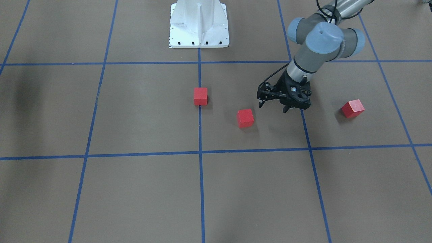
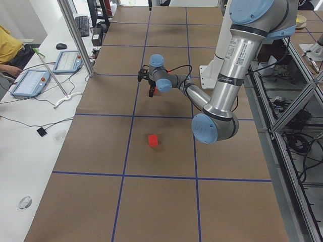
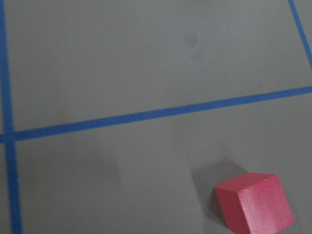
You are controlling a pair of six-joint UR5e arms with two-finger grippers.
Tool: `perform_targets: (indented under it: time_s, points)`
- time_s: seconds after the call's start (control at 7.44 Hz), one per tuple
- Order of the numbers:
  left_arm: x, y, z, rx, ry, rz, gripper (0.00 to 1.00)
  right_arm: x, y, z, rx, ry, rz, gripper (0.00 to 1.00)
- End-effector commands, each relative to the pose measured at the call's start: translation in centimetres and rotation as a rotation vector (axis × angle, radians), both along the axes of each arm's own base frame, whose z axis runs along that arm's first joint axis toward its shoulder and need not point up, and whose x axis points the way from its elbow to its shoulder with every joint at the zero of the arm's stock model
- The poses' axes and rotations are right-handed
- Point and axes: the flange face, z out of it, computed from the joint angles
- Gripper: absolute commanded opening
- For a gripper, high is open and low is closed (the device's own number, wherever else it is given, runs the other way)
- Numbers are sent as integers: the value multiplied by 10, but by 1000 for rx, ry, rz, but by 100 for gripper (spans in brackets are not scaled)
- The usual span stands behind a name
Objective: Form red blocks into L shape at center
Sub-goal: 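Lower the left gripper over the middle red cube and grasp it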
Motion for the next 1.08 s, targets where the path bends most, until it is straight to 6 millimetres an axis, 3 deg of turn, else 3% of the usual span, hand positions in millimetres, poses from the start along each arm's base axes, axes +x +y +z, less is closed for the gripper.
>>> perform_targets:
  time_s: [0.0, 0.27, 0.4, 0.94]
  points:
    - [54, 10, -49, -109, -122, -9, 100, 2, 4, 7, -10, 3, 0, 99]
    - [101, -7, -63, -140, -145, -3, 100, 2, 5, 7, -11, 3, 1, 99]
    - [108, -12, -57, -138, -160, 8, 100, 2, 5, 7, -11, 3, 1, 99]
    - [97, -24, -50, -84, -182, 42, 99, 1, 3, 5, -8, 2, -1, 99]
